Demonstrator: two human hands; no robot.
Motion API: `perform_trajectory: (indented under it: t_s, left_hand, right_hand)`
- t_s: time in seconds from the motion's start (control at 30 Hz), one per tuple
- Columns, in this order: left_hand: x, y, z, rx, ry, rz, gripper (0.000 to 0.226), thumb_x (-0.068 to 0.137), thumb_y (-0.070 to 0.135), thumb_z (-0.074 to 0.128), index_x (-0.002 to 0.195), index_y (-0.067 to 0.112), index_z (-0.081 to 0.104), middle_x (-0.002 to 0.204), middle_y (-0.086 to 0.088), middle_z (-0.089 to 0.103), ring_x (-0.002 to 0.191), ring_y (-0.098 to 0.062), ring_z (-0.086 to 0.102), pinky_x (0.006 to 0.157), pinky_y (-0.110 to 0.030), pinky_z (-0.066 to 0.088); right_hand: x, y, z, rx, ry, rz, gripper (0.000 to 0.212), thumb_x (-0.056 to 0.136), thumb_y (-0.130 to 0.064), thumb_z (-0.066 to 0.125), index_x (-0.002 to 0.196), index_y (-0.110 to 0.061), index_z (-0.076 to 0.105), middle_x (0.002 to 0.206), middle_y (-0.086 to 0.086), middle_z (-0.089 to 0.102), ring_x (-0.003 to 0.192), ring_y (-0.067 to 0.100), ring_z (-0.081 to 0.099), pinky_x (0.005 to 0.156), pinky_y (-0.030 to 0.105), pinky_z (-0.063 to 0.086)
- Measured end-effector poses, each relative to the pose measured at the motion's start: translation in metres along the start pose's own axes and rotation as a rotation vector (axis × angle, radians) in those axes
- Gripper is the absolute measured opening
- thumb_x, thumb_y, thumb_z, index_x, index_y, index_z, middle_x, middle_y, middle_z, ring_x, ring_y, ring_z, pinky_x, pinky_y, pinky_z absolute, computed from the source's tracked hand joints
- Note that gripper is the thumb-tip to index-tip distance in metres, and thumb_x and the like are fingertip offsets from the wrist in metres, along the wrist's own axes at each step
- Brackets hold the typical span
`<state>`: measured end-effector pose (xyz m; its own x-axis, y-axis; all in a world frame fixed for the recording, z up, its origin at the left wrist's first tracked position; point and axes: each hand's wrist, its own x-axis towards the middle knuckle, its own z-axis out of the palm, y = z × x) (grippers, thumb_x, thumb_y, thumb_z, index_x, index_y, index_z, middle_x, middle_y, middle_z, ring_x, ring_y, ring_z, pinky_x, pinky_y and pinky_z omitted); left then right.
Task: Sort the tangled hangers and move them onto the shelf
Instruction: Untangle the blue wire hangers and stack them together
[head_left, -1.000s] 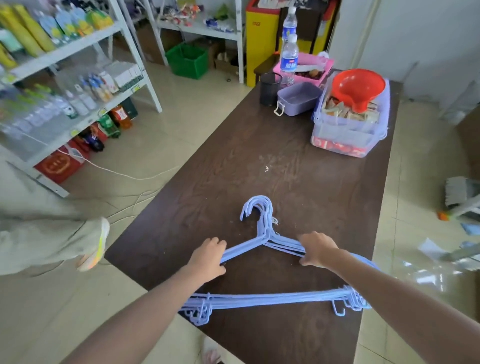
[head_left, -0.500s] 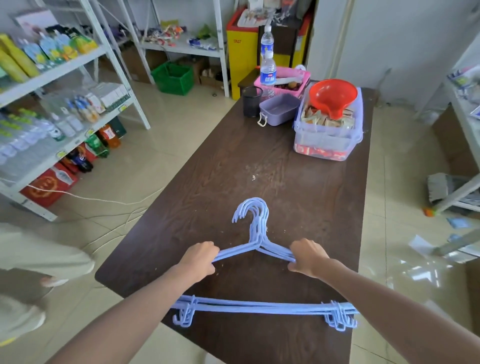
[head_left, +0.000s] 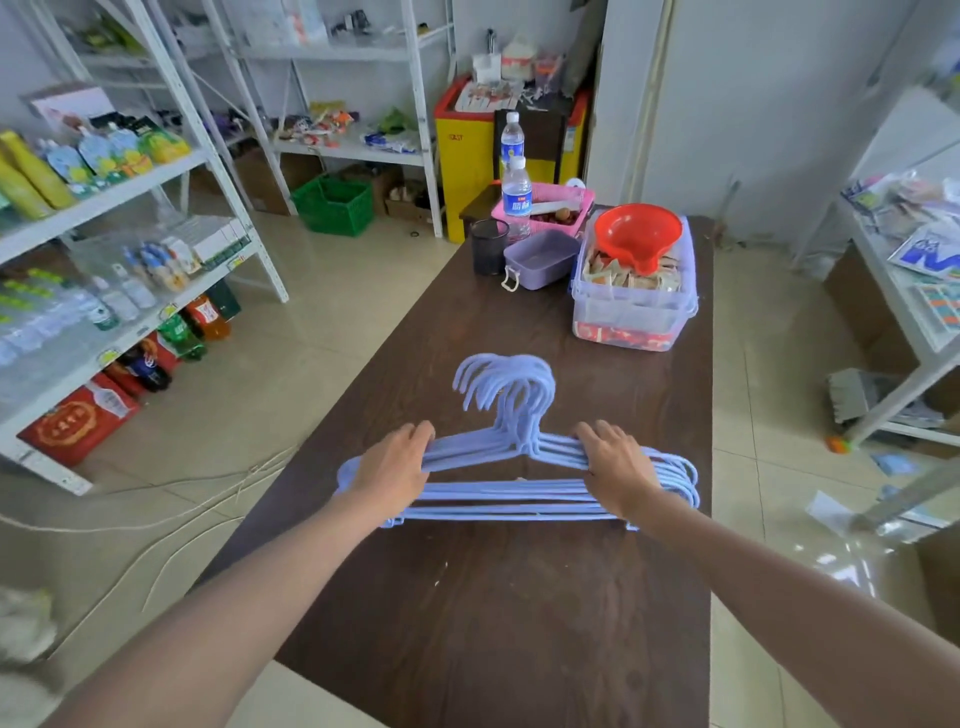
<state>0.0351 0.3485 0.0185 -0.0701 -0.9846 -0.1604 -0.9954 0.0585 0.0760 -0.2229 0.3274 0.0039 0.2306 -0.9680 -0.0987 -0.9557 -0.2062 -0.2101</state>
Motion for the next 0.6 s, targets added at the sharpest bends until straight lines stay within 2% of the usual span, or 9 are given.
perform_trajectory:
  t_s: [0.1,0.17,0.23,0.3,0.37,0.43,0.5,0.6]
  left_hand:
    - [0.005,0.01,0.014,0.034,0.003,-0.111,0.044,0.087,0.015,0.054,0.128,0.011,0.041,0.128,-0.009,0.051,0.12,-0.03,0.048,0.102,-0.04,0.036]
    - [0.015,0.038,0.013,-0.068,0.023,-0.144,0.055,0.083,0.022,0.061,0.133,0.013,0.04,0.131,-0.008,0.05,0.125,-0.031,0.046,0.109,-0.049,0.031]
    - [0.019,0.071,0.016,-0.168,0.173,0.002,0.053,0.073,0.02,0.069,0.122,0.01,0.053,0.116,-0.008,0.061,0.114,-0.032,0.057,0.1,-0.052,0.041]
    - [0.016,0.086,0.022,-0.228,0.267,0.12,0.051,0.058,0.016,0.077,0.106,0.006,0.063,0.096,-0.01,0.069,0.095,-0.032,0.068,0.086,-0.046,0.053]
    - [0.005,0.085,0.028,-0.201,0.259,0.176,0.071,0.046,0.016,0.085,0.113,0.004,0.062,0.102,-0.01,0.07,0.098,-0.029,0.069,0.088,-0.045,0.056]
    - [-0.003,0.08,0.033,-0.145,0.283,0.211,0.087,0.039,0.024,0.09,0.118,0.003,0.06,0.11,-0.01,0.07,0.103,-0.027,0.069,0.09,-0.044,0.055]
    - [-0.006,0.079,0.035,-0.129,0.262,0.23,0.094,0.043,0.033,0.09,0.125,0.003,0.055,0.12,-0.012,0.067,0.111,-0.027,0.065,0.096,-0.042,0.05]
    - [-0.003,0.084,0.026,-0.224,0.214,0.261,0.087,0.073,0.025,0.075,0.145,0.006,0.028,0.147,-0.01,0.043,0.137,-0.025,0.04,0.117,-0.039,0.025]
  right_hand:
    - [0.005,-0.009,0.003,-0.009,-0.099,0.082,0.052,0.08,-0.014,0.051,0.131,-0.014,0.038,0.128,0.011,0.05,0.123,0.032,0.042,0.105,0.037,0.03]
    - [0.014,-0.023,0.0,0.026,-0.127,0.06,0.066,0.079,-0.021,0.055,0.14,-0.018,0.029,0.138,0.009,0.043,0.132,0.031,0.035,0.111,0.041,0.024]
    - [0.016,-0.045,-0.001,0.049,-0.141,-0.029,0.076,0.08,-0.024,0.056,0.145,-0.016,0.019,0.147,0.008,0.032,0.14,0.028,0.024,0.116,0.046,0.016]
    - [0.009,-0.06,0.0,0.038,-0.153,-0.079,0.083,0.082,-0.021,0.056,0.148,-0.008,0.006,0.156,0.008,0.014,0.146,0.025,0.008,0.12,0.047,0.005]
    - [-0.002,-0.062,0.004,-0.032,-0.151,-0.105,0.09,0.084,-0.02,0.055,0.149,-0.006,-0.006,0.159,0.007,-0.002,0.148,0.024,-0.005,0.121,0.046,-0.003]
    - [-0.011,-0.058,0.007,-0.06,-0.133,-0.13,0.093,0.084,-0.022,0.054,0.148,-0.007,-0.012,0.159,0.006,-0.01,0.147,0.024,-0.012,0.121,0.046,-0.006]
    - [-0.013,-0.057,0.011,-0.032,-0.117,-0.151,0.095,0.084,-0.024,0.054,0.148,-0.007,-0.014,0.159,0.006,-0.013,0.147,0.023,-0.015,0.12,0.045,-0.008]
    - [-0.012,-0.061,0.01,0.045,-0.099,-0.158,0.094,0.083,-0.021,0.055,0.149,-0.006,-0.011,0.16,0.007,-0.009,0.147,0.022,-0.012,0.12,0.042,-0.008]
